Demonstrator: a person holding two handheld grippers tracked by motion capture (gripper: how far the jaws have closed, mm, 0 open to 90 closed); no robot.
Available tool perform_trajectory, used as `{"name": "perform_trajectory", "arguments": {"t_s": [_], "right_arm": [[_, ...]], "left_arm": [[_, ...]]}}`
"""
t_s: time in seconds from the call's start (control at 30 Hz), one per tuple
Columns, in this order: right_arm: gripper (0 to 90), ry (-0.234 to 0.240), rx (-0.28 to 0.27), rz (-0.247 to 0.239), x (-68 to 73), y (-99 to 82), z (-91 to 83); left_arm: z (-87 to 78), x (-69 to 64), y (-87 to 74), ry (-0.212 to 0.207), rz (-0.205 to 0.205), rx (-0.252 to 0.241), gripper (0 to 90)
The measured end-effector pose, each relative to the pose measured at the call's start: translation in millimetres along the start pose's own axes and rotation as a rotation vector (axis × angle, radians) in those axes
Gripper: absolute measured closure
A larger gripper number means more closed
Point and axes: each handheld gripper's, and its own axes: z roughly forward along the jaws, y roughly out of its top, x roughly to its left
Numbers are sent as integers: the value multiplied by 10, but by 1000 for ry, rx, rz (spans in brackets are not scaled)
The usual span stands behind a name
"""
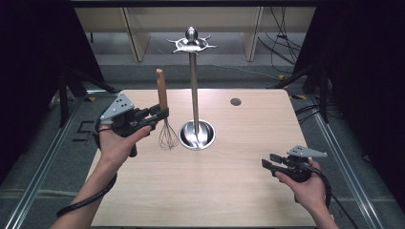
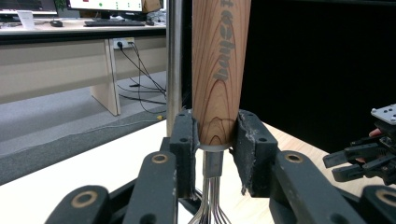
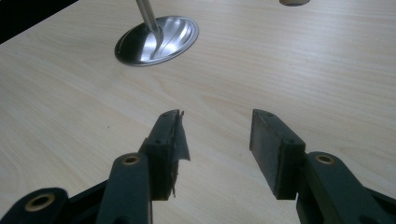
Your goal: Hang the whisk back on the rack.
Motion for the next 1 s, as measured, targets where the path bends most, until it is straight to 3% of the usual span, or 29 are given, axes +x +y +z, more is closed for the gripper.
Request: {"name": "perform_trajectory", "arguments": {"t_s": [0.7,1.0], "right_arm": [[537,-11,3,-16,-13,2,-4],[537,1,-2,1,-1,0,2]], "left_arm": [[25,18,131,4,15,-8,695],[38,34,165,7,17,-6,695]]}}
